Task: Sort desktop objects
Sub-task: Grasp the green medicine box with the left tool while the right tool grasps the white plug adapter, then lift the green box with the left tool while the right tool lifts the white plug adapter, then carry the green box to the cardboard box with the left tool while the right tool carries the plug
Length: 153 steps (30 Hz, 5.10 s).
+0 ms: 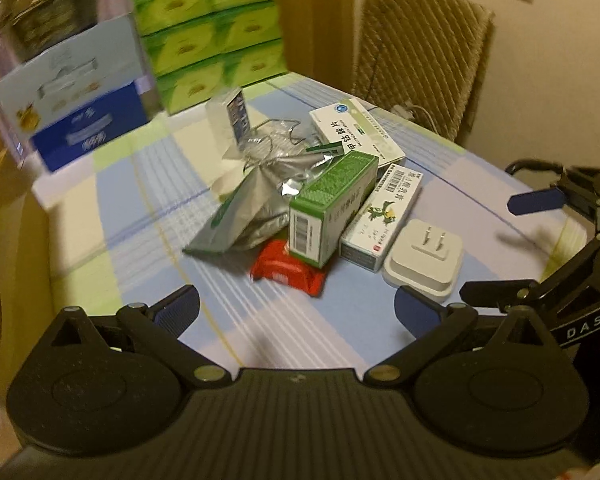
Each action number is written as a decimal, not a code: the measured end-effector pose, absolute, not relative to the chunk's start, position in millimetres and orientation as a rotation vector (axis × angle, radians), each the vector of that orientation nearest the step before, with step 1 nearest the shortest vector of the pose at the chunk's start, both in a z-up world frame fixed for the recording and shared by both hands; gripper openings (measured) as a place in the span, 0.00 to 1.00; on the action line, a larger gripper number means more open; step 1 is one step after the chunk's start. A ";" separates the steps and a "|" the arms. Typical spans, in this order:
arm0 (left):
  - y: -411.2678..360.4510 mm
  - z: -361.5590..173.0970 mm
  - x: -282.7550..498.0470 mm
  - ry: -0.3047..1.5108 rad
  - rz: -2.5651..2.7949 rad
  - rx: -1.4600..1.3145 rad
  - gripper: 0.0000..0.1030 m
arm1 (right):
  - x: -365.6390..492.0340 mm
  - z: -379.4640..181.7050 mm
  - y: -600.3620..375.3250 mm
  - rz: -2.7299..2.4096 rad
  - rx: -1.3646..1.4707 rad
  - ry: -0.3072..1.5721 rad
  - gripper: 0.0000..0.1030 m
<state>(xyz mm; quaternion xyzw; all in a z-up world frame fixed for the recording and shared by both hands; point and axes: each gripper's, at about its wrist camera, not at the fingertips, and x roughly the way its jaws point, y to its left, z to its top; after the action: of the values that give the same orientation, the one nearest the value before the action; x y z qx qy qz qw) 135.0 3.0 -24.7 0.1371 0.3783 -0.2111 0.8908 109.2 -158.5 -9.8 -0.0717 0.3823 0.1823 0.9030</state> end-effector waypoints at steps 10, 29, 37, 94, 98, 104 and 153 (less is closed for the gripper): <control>-7.1 -34.3 175.0 0.761 -0.579 0.392 0.83 | 137.6 -40.2 -138.8 0.423 -0.241 0.833 0.84; -22.0 -43.5 184.0 0.804 -0.572 0.277 0.25 | 127.0 -46.2 -146.2 0.350 -0.147 0.878 0.61; 3.3 -46.7 94.8 0.867 -0.374 0.114 0.24 | 102.9 -43.0 -144.2 0.330 -0.098 0.884 0.61; 5.7 -48.8 93.0 0.879 -0.335 0.149 0.24 | 91.0 -36.8 -119.0 0.317 -0.111 0.769 0.60; 6.4 -56.7 90.2 0.904 -0.331 0.156 0.25 | 90.5 -41.1 -115.8 0.325 -0.125 0.784 0.60; 2.6 -65.6 98.3 0.935 -0.335 0.170 0.25 | 93.3 -44.8 -114.4 0.325 -0.130 0.795 0.60; 300.2 82.1 142.0 0.728 0.104 0.121 0.25 | 188.2 70.1 209.9 0.849 -0.255 0.598 0.60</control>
<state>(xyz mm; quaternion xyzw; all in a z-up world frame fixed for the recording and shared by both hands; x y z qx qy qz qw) 142.0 300.2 82.1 0.0593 0.3557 0.0509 0.9313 188.2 209.9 70.1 -0.1216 0.2848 0.4047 0.8604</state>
